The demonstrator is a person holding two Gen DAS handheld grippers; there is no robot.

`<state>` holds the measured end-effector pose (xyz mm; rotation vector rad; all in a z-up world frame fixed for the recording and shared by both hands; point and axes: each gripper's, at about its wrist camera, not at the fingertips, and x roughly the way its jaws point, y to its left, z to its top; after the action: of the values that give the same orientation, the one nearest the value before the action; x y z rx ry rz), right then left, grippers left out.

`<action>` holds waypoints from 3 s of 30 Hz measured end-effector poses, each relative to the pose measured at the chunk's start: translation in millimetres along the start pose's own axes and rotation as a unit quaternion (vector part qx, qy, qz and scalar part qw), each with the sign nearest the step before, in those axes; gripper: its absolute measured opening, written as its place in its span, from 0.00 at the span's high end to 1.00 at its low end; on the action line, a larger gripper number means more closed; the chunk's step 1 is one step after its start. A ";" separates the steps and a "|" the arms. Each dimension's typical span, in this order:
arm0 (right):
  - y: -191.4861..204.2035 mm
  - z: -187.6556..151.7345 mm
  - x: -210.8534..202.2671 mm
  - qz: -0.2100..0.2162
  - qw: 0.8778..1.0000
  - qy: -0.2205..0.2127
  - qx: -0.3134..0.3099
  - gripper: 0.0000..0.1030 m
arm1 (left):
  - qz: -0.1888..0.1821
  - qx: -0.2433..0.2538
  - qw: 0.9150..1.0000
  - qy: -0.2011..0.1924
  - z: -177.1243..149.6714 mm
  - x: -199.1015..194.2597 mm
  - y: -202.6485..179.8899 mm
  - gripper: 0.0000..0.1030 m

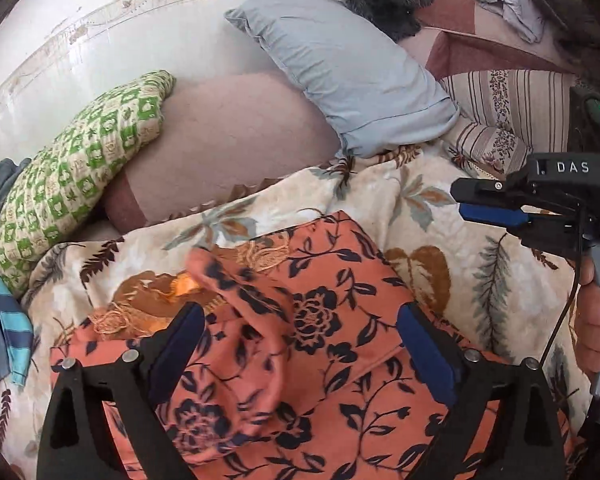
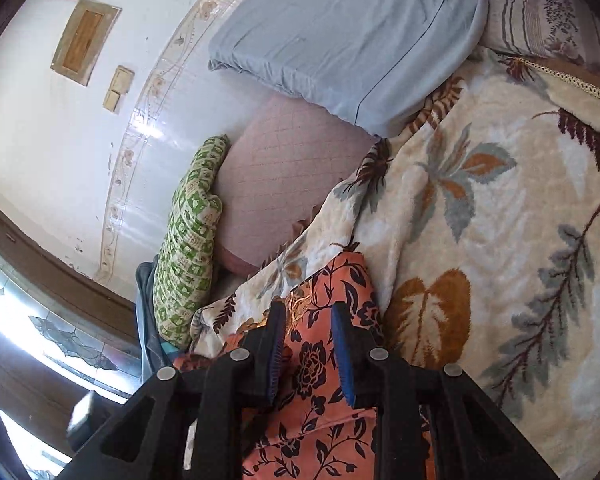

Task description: Fold small clothes

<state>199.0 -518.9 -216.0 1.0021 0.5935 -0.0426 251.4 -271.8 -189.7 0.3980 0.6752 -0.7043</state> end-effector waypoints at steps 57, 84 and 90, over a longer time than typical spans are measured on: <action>43.1 -146.1 142.8 -0.064 0.967 0.211 -0.126 0.69 | 0.217 -0.279 0.932 0.088 -180.0 -47.8 154.0 0.01; 36.1 -330.7 -64.3 -0.174 0.882 0.215 -0.380 0.47 | 0.180 -0.212 0.953 0.120 -264.9 -165.1 58.3 0.01; 70.7 -321.4 -97.7 -0.152 0.890 0.156 -0.401 0.47 | 0.198 -0.192 0.960 0.048 -223.0 -212.2 43.7 0.01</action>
<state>-6.5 -245.0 -240.4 0.0971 0.9569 0.0861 66.2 -22.2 -200.1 0.1980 0.7765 -0.1664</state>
